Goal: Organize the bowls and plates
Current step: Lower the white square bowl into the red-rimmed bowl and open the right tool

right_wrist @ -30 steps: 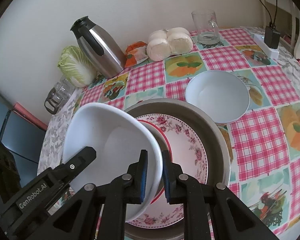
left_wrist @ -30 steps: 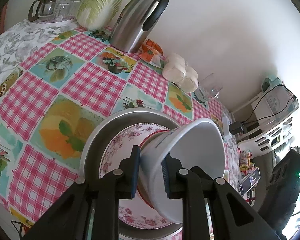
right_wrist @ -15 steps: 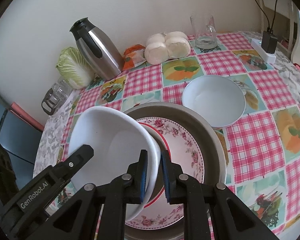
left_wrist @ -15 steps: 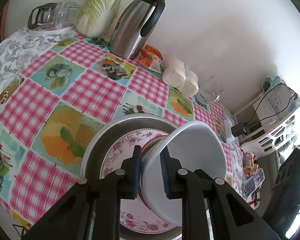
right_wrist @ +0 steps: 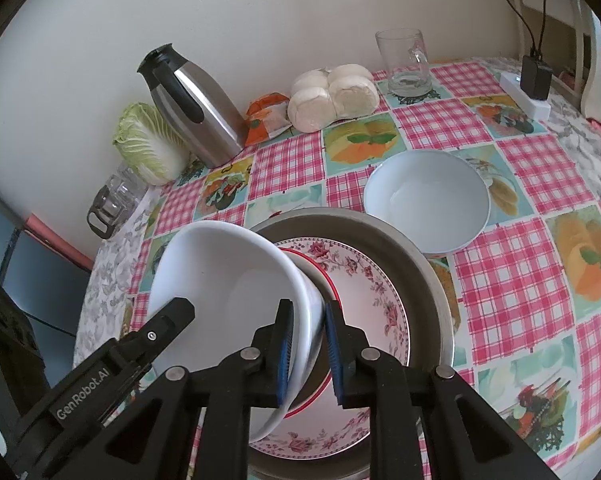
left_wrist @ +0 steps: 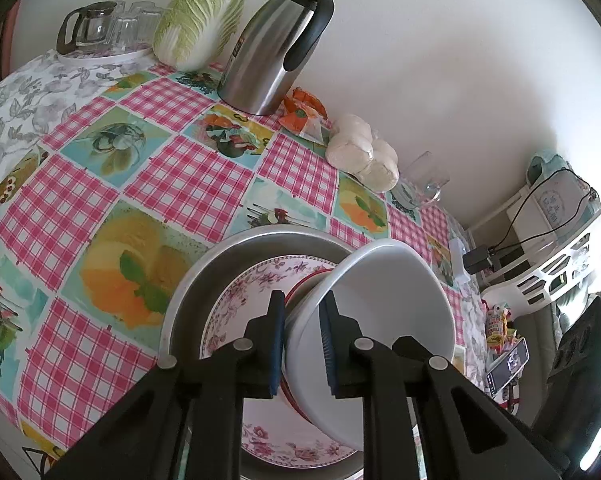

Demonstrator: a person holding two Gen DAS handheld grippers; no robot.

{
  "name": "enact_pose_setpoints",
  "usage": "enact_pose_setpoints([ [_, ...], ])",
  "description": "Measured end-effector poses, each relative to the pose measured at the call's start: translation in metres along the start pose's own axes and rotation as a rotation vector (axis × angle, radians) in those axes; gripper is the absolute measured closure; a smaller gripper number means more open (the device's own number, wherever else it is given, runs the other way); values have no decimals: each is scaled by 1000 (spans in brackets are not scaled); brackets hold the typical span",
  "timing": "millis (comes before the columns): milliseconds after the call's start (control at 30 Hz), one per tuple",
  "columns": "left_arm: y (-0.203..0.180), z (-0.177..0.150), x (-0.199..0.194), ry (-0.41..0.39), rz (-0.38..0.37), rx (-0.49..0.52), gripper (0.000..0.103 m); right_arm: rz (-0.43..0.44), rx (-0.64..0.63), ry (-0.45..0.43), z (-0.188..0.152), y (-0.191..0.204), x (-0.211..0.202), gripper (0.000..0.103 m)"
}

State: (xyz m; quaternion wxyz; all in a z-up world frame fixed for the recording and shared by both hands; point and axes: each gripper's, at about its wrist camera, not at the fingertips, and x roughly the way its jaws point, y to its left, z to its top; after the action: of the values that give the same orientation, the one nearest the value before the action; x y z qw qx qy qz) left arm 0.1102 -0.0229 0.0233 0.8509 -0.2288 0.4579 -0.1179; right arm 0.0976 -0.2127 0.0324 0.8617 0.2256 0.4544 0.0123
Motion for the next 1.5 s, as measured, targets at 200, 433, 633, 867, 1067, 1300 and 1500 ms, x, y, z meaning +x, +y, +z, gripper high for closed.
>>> enact_pose_setpoints([
  [200, 2, 0, 2, -1, 4, -10, 87, 27, 33, -10, 0, -2, -1, 81],
  [433, 2, 0, 3, 0, 5, -13, 88, 73, 98, -14, 1, -10, -3, 80],
  [633, 2, 0, 3, 0, 3, -16, 89, 97, 133, -19, 1, -14, -4, 80],
  [867, 4, 1, 1, -8, 5, -21, 90, 107, 146, -61, 5, -19, -17, 80],
  [1067, 0, 1, 2, -8, 25, -1, 90, 108, 154, -40, 4, -22, -12, 80],
  [1300, 6, 2, 5, 0, -3, -26, 90, 105, 146, -27, 3, -21, -8, 80],
  [1500, 8, 2, 6, 7, -27, -53, 90, 101, 138, -24, 3, -20, -7, 80],
])
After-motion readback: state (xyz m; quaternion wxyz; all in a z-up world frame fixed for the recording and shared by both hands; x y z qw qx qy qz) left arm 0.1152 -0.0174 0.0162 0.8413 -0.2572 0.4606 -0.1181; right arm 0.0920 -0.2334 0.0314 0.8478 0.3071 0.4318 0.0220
